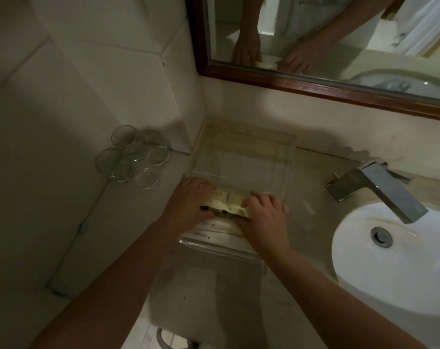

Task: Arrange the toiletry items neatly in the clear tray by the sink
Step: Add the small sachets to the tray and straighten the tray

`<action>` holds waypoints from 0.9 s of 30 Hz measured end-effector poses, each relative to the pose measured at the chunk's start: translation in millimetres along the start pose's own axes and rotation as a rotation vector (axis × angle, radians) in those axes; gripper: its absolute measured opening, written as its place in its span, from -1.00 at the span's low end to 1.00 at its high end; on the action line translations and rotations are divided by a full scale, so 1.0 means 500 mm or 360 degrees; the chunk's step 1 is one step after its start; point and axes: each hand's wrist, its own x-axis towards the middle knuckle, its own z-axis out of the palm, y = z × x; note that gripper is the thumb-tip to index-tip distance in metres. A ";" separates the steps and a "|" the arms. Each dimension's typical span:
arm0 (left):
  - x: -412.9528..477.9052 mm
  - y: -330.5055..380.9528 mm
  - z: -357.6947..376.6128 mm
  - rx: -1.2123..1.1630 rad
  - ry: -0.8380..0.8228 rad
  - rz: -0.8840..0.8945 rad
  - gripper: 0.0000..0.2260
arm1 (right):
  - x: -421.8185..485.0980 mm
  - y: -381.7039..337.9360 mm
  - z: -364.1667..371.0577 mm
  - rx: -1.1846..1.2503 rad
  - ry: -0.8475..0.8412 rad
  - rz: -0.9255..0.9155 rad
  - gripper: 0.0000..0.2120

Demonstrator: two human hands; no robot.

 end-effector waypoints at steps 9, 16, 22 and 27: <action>-0.022 0.012 0.011 -0.0128 0.0268 -0.0197 -0.86 | -0.025 0.026 0.005 -0.0040 0.0118 0.0117 -0.89; -0.012 0.024 0.008 -0.0228 0.0272 -0.0334 -0.90 | -0.005 0.032 0.012 -0.0016 0.0185 0.0112 -0.96; -0.008 0.034 0.012 -0.0299 0.0274 -0.0408 -0.90 | 0.005 0.027 0.019 0.0060 0.0181 0.0175 -0.95; -0.017 0.033 0.020 -0.0269 0.0275 -0.0300 -0.86 | 0.003 0.026 0.024 0.0095 0.0154 0.0167 -0.92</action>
